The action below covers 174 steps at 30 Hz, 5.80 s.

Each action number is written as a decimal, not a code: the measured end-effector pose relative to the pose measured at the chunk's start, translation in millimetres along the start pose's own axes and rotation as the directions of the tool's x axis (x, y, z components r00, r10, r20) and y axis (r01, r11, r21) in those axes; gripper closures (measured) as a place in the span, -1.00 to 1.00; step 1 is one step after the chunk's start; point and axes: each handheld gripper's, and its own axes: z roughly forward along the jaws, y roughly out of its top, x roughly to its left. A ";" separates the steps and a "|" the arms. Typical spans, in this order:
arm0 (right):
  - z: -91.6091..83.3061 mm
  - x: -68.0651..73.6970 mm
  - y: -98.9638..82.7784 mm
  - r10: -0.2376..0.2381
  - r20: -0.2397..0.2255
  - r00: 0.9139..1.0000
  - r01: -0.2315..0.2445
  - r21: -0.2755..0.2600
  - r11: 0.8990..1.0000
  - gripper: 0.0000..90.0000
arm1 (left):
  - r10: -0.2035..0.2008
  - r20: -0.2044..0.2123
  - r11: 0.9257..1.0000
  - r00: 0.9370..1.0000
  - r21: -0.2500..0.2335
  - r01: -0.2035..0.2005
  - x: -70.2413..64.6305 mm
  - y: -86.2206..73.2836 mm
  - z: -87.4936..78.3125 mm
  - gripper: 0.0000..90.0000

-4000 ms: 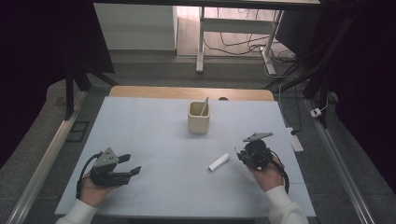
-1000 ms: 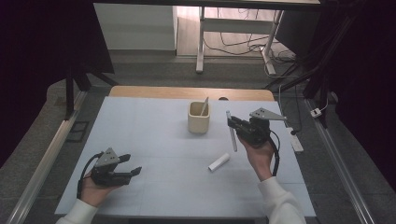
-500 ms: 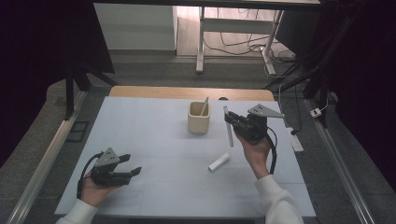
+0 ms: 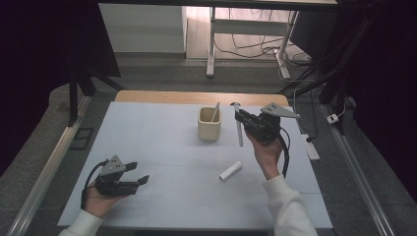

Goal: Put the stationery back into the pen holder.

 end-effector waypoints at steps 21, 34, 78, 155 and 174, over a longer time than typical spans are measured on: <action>20.2 5.6 19.6 0.001 -0.001 1.000 -0.001 -0.048 0.999 0.73 | 0.005 0.003 1.000 1.000 -0.001 -0.005 -0.5 0.1 -0.3 -0.32; 31.8 1.5 24.0 0.031 -0.010 0.999 -0.031 -0.061 0.998 0.73 | 0.005 0.004 1.000 1.000 -0.002 -0.005 -0.5 0.0 -0.1 -0.32; 90.8 -9.4 33.9 0.131 -0.050 0.990 -0.137 -0.120 0.983 0.72 | 0.003 0.006 1.000 1.000 -0.001 -0.003 1.3 -0.5 0.2 -0.33; 0.1 -44.4 -46.8 -0.033 -0.116 0.993 0.043 0.089 0.995 0.01 | 0.016 0.009 1.000 1.000 0.023 -0.016 -2.9 -0.7 7.0 -0.33; -20.3 -49.7 -54.7 -0.137 -0.183 0.973 0.181 0.246 0.952 -0.01 | 0.019 0.009 1.000 1.000 0.022 -0.019 -3.0 -1.1 6.3 -0.33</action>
